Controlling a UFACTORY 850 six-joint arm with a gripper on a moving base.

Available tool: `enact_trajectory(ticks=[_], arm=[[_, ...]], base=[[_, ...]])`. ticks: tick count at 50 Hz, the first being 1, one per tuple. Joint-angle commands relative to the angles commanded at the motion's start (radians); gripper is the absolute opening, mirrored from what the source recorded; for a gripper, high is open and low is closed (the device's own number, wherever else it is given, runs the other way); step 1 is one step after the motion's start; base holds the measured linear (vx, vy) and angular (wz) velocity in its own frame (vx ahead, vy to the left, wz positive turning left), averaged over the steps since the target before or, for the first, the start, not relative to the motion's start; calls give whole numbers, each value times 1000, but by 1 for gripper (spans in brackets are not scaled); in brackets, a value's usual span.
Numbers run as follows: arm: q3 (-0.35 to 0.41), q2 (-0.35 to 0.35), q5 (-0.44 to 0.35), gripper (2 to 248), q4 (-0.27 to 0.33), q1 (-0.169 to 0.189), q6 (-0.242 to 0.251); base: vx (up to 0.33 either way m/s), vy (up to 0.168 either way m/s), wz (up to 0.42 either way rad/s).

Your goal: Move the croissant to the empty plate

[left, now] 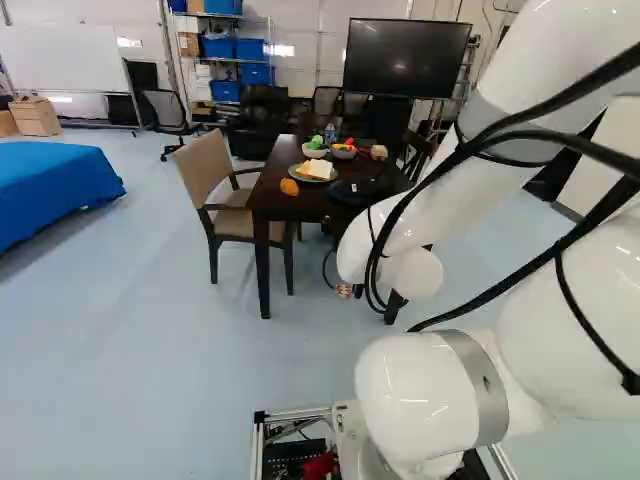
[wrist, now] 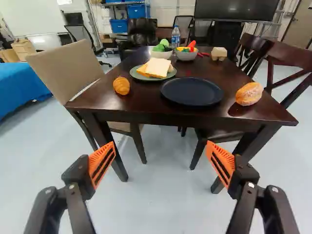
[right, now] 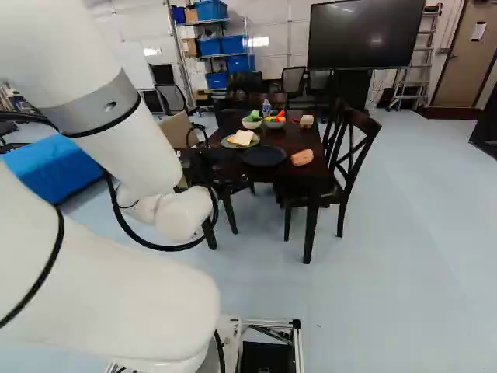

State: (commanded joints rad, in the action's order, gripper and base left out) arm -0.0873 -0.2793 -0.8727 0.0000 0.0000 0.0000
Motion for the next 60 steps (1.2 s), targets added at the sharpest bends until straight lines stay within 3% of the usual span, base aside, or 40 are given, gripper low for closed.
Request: enact_trajectory(ticks=[60], arm=[[0,0,0,247,0,0,0]], base=[[190,43,-24]])
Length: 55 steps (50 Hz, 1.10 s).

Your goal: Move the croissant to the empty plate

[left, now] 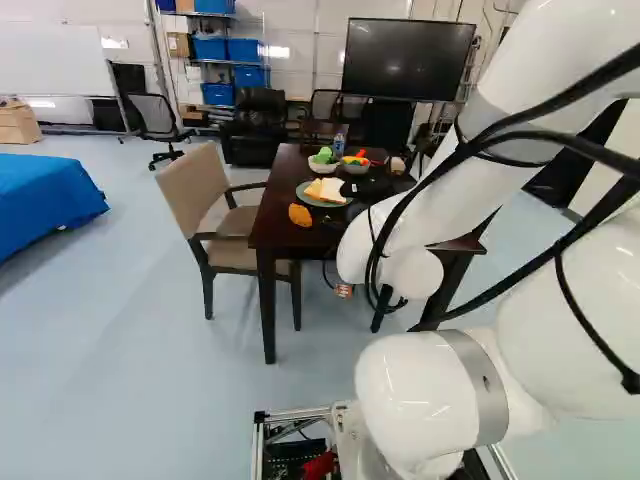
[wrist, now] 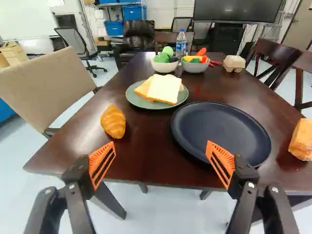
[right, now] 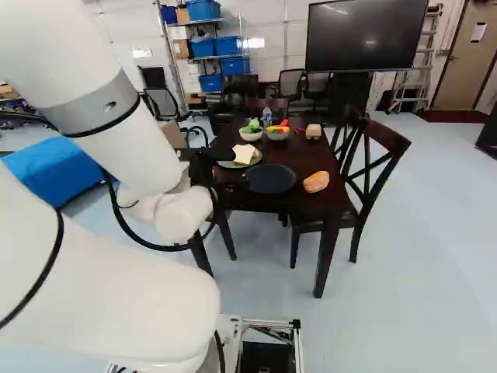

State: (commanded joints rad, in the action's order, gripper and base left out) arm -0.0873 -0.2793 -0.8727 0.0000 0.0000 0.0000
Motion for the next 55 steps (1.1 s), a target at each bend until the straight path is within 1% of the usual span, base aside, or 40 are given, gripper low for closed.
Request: enact_trajectory(ticks=[18,55], arm=[[0,0,0,247,0,0,0],[0,0,0,247,0,0,0]], base=[[114,23,-10],[-2,0,0]])
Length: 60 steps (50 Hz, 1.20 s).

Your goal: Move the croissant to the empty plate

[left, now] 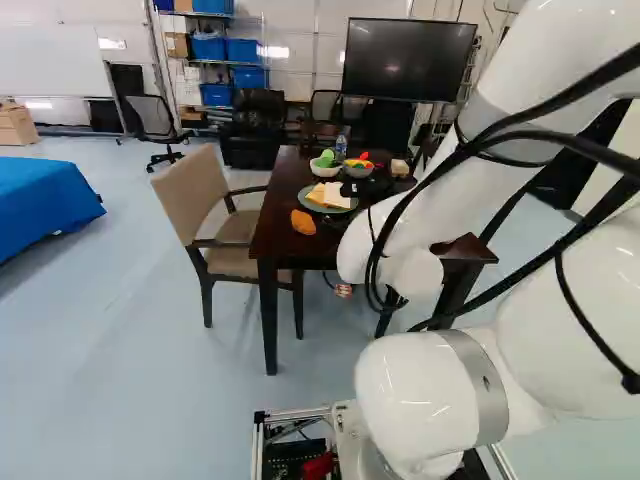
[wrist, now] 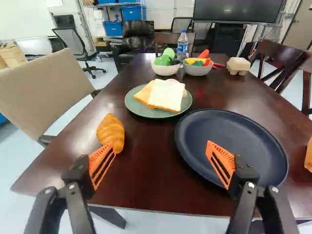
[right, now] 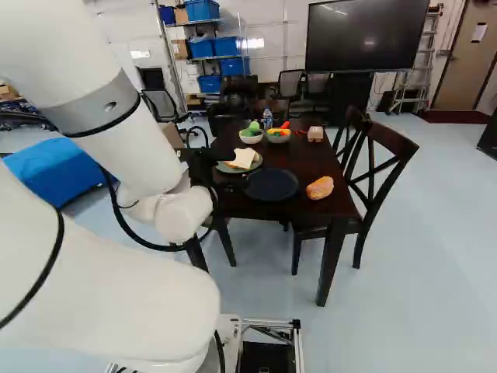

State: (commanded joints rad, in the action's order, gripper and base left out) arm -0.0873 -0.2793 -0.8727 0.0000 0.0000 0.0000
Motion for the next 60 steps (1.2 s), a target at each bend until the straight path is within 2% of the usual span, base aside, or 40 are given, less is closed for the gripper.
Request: enact_trajectory(ticks=[19,60], arm=[[-20,-14,30,247,0,-7,0],[-221,96,306,247,0,-93,0]], base=[[0,0,0],[0,0,0]])
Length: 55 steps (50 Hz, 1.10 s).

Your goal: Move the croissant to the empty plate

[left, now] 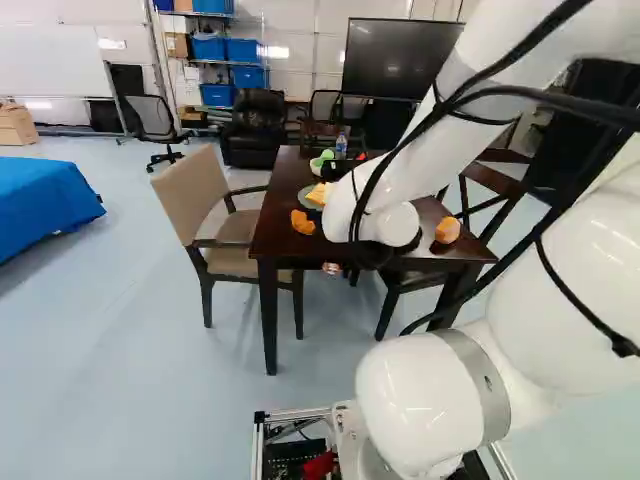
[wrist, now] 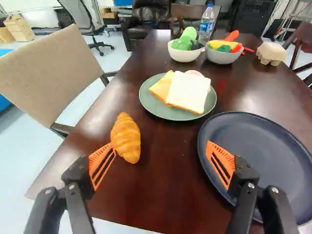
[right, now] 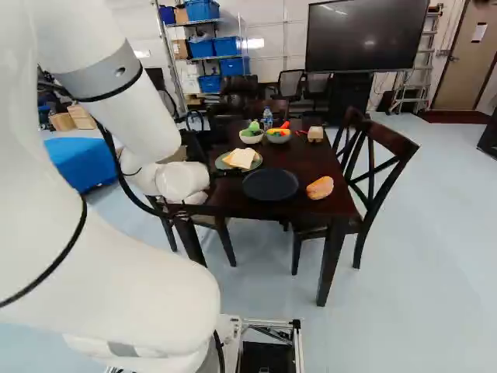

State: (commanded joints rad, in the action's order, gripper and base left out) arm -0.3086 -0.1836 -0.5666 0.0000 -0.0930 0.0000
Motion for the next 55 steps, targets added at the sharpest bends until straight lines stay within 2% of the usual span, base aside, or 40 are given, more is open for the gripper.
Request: enact_trajectory(ticks=[55], arm=[[-259,123,376,247,0,-120,0]], base=[[0,0,0]])
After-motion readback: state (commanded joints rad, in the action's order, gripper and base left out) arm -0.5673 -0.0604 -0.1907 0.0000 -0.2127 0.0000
